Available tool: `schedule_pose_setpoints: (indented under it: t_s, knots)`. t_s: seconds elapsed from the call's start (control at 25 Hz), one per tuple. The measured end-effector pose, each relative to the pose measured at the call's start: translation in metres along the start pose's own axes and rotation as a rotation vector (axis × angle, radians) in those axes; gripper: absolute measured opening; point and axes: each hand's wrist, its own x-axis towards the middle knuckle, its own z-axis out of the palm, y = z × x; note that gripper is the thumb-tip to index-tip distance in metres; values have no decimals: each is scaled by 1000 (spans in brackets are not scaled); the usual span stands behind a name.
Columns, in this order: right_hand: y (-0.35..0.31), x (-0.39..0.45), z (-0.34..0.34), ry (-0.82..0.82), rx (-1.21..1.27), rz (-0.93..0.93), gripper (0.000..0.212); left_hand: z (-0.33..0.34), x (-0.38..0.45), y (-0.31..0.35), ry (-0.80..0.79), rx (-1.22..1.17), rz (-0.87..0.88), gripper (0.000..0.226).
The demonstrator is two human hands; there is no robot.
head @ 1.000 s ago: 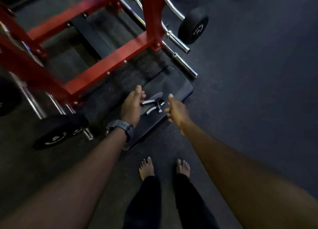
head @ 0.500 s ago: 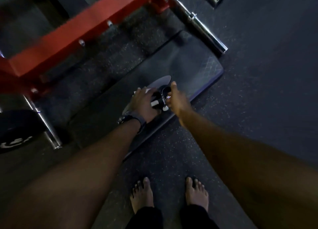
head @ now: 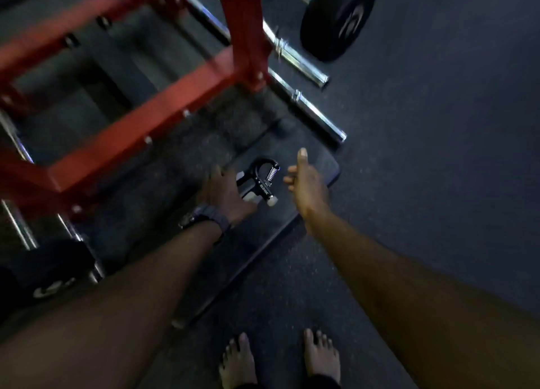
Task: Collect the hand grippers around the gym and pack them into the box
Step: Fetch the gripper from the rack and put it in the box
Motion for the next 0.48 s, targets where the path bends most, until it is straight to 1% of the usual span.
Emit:
schedule_pose_setpoints:
  t_s: [0.08,0.12,0.2,0.28,0.36,0.4,0.48]
  knots:
    - [-71,-33,-32,17,126,-48,59,-79,-14,52,97,-114,47,70]
    - [-109,-52,-47,5,187,-68,57,-119,-23,78,153,-176,83,66]
    - [-189,-101,-86,-15,277,-122,56,-206,-49,131,216,-267,161,60]
    - [-272,-167,-128,-17,322,-213,57,-301,-86,186,230,-377,228,56]
    - [-343,-237,-165,10,346,-325,58,-389,-130,237,216,-573,332,45]
    - [-373,-273,-181,27,356,-367,59,-426,-153,260,190,-678,388,43]
    - [-420,-346,-209,66,368,-440,61,-478,-201,301,160,-835,474,44]
